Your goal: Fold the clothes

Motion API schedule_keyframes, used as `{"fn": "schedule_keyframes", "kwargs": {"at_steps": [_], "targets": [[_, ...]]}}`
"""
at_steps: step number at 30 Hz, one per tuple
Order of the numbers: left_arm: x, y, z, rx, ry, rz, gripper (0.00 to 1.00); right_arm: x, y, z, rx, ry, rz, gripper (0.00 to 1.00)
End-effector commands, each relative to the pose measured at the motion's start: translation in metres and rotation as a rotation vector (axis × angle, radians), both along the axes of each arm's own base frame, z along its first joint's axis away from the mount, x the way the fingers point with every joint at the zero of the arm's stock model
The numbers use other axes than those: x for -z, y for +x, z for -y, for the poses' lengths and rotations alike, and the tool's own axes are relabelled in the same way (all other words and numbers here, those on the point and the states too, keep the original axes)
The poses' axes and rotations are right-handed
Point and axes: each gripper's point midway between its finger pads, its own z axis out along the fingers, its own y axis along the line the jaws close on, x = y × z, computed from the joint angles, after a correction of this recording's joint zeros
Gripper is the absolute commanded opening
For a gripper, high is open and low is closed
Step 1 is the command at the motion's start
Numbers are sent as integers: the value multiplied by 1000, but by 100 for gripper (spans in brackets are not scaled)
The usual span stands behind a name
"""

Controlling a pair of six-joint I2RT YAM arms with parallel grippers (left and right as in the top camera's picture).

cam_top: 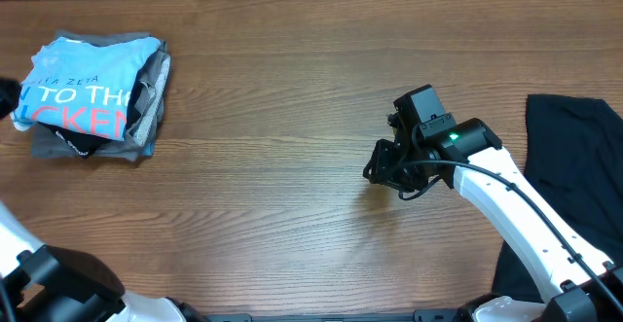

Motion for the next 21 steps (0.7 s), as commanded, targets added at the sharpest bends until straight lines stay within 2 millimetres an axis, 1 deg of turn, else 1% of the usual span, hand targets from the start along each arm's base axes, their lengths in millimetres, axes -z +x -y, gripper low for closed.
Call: {"fn": "schedule_keyframes", "kwargs": {"at_steps": [1, 2, 3, 4, 5, 7, 9, 11, 13, 14, 15, 16, 17, 18, 19, 20, 21], "targets": [[57, 28, 5, 12, 76, -159, 8, -8, 5, 0, 1, 5, 29, 33], [74, 32, 3, -10, 71, -204, 8, -8, 5, 0, 1, 5, 29, 33], [113, 36, -1, -39, 53, -302, 6, -7, 5, 0, 1, 5, 28, 33], [134, 37, -2, -52, 30, -351, 6, -8, 5, 0, 1, 5, 28, 33], [150, 36, -1, -54, 8, -388, 6, -7, 4, 0, 1, 5, 28, 33], [185, 29, 4, -55, -58, -478, 4, -7, 3, 0, 2, 3, 23, 33], [204, 22, 10, -45, -94, -536, 4, -7, 3, 0, 1, 2, 23, 33], [205, 21, 15, -17, -93, -552, 5, -7, 4, 0, 1, 3, 26, 33], [190, 21, 21, 17, -66, -535, 6, -10, 7, -1, 1, 10, 44, 32], [163, 26, 30, 46, -51, -477, 9, -17, 12, 0, 6, 9, 84, 32], [144, 28, 34, 62, -39, -435, 10, -24, 17, 2, 13, -2, 116, 32], [116, 29, 40, 84, -13, -377, 13, -35, 22, 5, 20, -14, 165, 32], [102, 28, 43, 90, 0, -352, 15, -43, 25, 6, 15, -15, 195, 32], [68, 23, 51, 103, 41, -298, 19, -61, 30, 5, -4, -6, 261, 32], [22, 12, 69, 153, 99, -219, 24, -92, 35, 4, -35, 14, 361, 33], [-4, 3, 83, 187, 121, -169, 29, -111, 37, 3, -50, 26, 419, 33], [-31, -8, 103, 230, 141, -110, 34, -139, 39, 2, -69, 44, 505, 33]]}}
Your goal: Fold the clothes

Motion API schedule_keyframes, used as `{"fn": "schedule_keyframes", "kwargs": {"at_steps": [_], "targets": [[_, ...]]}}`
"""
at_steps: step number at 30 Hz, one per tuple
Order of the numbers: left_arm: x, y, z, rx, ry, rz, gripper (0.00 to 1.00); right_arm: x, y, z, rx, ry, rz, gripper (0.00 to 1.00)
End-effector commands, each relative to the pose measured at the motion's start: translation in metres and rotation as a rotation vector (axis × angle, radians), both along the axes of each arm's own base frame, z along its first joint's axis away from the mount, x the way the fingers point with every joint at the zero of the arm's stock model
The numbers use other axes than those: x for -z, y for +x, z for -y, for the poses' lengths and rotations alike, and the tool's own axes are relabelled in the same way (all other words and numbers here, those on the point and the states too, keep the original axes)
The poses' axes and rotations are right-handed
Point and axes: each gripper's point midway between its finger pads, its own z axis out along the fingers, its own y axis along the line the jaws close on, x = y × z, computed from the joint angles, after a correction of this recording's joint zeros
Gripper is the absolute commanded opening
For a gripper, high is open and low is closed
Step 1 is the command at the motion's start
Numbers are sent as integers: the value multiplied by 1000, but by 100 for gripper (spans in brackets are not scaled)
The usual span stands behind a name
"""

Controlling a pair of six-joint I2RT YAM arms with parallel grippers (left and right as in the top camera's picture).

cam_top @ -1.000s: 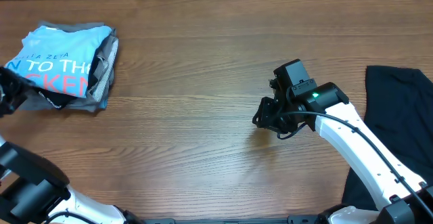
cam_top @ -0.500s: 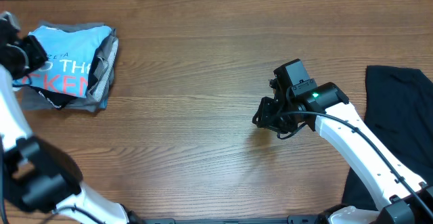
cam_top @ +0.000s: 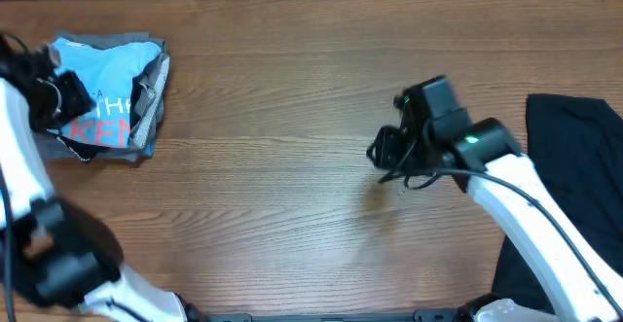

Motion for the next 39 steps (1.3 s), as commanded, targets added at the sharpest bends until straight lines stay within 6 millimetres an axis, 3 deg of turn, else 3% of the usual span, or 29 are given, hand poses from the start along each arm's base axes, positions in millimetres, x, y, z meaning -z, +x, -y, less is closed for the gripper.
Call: {"fn": "schedule_keyframes", "kwargs": {"at_steps": [1, 2, 3, 5, 6, 9, 11, 16, 19, 26, 28, 33, 37, 39], "targets": [[-155, -31, 68, 204, 122, 361, 41, -98, 11, 2, -63, 41, 319, 33], [-167, -40, 80, 225, 126, 387, 45, -115, 11, 3, -65, 50, 365, 33], [-187, -61, 100, 259, 145, 424, 50, -138, 8, 4, -71, 62, 431, 34], [-207, -95, 130, 327, 179, 462, 56, -173, 1, 10, -65, 83, 529, 39], [-217, -123, 149, 374, 201, 482, 100, -196, -7, 14, -70, 89, 602, 48], [-228, -167, 166, 387, 240, 507, 100, -226, -26, 23, -84, 103, 707, 66], [-231, -191, 169, 370, 272, 509, 100, -237, -39, 28, -80, 117, 745, 98], [-226, -231, 173, 337, 315, 479, 100, -241, -61, 37, -80, 121, 751, 100], [-233, -234, 185, 353, 272, 538, 100, -231, -68, 39, -85, 106, 707, 100], [-227, -237, 186, 354, 256, 509, 100, -207, -83, 40, -113, 95, 588, 100], [-227, -237, 186, 354, 256, 509, 100, -196, -85, 48, -92, 44, 556, 100], [-227, -237, 186, 354, 256, 509, 100, -213, -71, 67, -6, -40, 655, 100], [-227, -237, 186, 354, 256, 509, 100, -226, -72, 74, -67, -119, 765, 100], [-227, -237, 186, 354, 255, 509, 100, -250, -68, 86, -65, -180, 938, 100]]}}
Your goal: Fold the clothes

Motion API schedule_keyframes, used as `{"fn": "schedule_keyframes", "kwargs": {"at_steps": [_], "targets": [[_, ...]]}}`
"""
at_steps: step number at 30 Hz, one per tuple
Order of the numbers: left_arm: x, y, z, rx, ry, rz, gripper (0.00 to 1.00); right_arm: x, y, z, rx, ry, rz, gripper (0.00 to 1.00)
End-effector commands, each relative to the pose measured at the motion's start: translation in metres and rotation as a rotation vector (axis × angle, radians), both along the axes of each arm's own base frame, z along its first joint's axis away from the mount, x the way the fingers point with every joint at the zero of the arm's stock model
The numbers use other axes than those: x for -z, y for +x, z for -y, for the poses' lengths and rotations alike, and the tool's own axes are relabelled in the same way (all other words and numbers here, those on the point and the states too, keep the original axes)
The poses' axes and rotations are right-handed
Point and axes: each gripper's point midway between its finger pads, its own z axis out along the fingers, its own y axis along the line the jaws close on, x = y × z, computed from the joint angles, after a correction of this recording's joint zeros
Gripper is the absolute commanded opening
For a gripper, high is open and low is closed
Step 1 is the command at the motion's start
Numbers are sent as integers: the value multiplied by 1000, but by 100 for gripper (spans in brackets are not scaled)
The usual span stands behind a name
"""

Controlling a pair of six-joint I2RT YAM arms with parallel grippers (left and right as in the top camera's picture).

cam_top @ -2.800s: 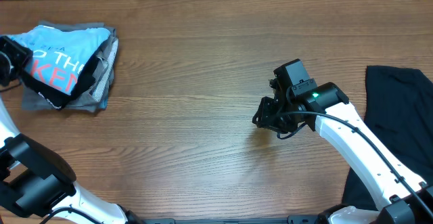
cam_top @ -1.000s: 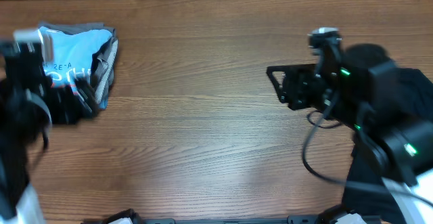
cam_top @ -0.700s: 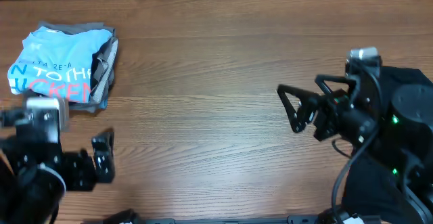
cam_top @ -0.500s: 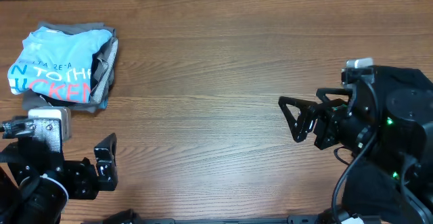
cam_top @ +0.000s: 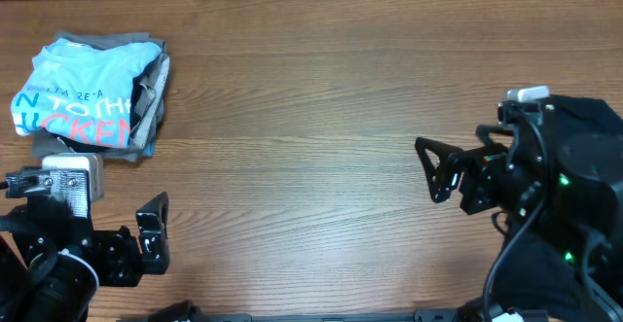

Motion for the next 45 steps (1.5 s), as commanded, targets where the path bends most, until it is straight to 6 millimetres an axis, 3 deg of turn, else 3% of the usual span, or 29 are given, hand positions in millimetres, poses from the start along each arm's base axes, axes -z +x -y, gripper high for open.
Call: {"fn": "schedule_keyframes", "kwargs": {"at_steps": [1, 3, 6, 7, 8, 13, 22, 27, 32, 45], "targets": [[1, 1, 3, 16, -11, -1, 100, -46, 0, 29, 49, -102, 297, 100], [1, 1, 3, 16, -11, -1, 100, -52, 1, 41, 95, -103, 389, 100], [1, 1, 3, 16, -11, -1, 100, -28, -5, 58, 158, -89, 451, 100], [1, 1, 3, 16, -11, -1, 100, -12, -8, 62, 177, -89, 451, 100], [1, 1, 3, 16, -11, -1, 100, 19, -13, 69, 203, -97, 439, 100], [1, 1, 3, 16, -11, -1, 100, 102, -23, 85, 273, -120, 396, 100], [1, 1, 3, 16, -11, -1, 100, 185, 0, 91, 306, -116, 451, 100], [1, 1, 3, 16, -11, -1, 100, 199, 8, 83, 264, -92, 468, 100], [1, 1, 3, 16, -11, -1, 100, 229, 15, 80, 243, -91, 432, 100], [1, 1, 3, 16, -11, -1, 100, 226, 16, 79, 243, -87, 453, 100]]}}
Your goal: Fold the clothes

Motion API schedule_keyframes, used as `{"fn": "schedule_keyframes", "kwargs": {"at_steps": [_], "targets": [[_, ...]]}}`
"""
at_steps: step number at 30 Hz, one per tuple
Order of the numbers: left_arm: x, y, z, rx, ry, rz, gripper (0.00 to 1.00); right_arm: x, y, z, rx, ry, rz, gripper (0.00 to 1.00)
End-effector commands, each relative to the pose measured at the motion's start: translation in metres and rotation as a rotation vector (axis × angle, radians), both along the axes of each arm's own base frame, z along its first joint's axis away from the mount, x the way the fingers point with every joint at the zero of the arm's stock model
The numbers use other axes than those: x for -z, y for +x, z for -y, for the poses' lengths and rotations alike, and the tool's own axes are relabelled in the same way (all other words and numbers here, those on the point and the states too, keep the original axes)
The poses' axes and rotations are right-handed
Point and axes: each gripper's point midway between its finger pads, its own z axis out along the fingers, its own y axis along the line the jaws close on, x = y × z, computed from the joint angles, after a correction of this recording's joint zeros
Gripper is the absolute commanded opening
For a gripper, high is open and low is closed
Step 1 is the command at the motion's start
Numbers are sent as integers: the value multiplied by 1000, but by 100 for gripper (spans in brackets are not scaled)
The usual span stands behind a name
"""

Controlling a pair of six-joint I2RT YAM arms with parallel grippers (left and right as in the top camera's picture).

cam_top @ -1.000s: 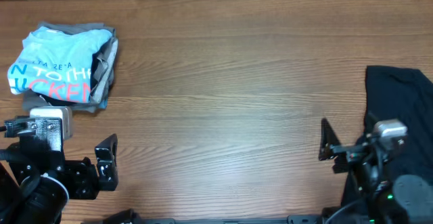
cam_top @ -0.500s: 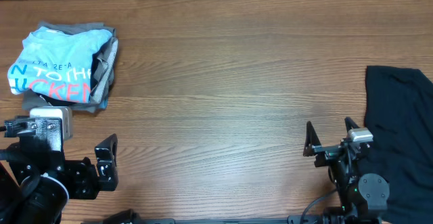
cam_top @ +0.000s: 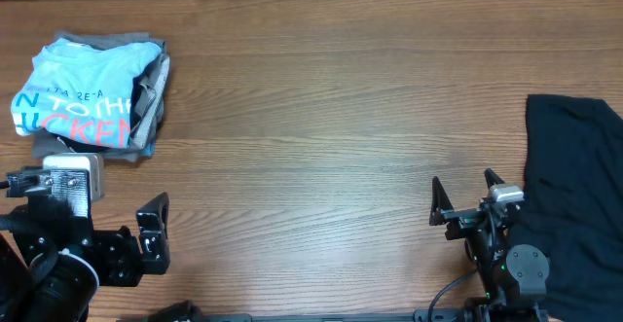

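A folded light-blue T-shirt with lettering (cam_top: 83, 89) tops a stack of grey folded garments (cam_top: 146, 103) at the far left of the table. A black garment (cam_top: 574, 196) lies unfolded at the right edge and runs out of view. My left gripper (cam_top: 156, 232) is at the front left, below the stack, open and holding nothing. My right gripper (cam_top: 464, 194) is at the front right, just left of the black garment. It is open, holds nothing, and its fingertips (cam_top: 437, 188) point away from the front edge.
The wooden table (cam_top: 311, 118) spans the whole view. The left arm's body (cam_top: 58, 264) fills the front left corner, and the right arm's base (cam_top: 511, 268) sits at the front edge beside the black garment.
My right arm, which was over the black garment's left part with its gripper open toward the left, now sits low at the front edge. The garment is uncovered. The left arm has not moved.
First my right gripper was at the table's middle and the left arm at the far left edge by the stack. Then the left gripper was on the blue shirt. Later the left arm was at the front left, the right arm over the black garment, and now at the front edge.
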Motion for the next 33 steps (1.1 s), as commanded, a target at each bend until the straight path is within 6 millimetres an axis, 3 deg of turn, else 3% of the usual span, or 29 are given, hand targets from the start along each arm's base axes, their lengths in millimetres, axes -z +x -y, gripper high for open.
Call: {"fn": "schedule_keyframes", "kwargs": {"at_steps": [1, 15, 21, 27, 31, 33], "targets": [[-1, 1, 3, 16, -9, 5, 100, -3, 0, 0, 2, 0, 18, 100], [-1, 1, 3, 16, -8, 5, 100, -3, 0, 0, 2, 0, 18, 100], [0, 0, -6, -20, 39, -1, 100, -3, 0, 0, 2, 0, 18, 100], [6, 0, 7, 84, 55, -12, 100, -3, 0, 0, 2, 0, 18, 100], [-9, 32, 22, 196, 80, 204, 100, -3, 0, 0, 2, 0, 18, 100], [-4, 42, 31, 244, 84, 297, 100, -3, 0, 0, 2, 0, 18, 100]]}}
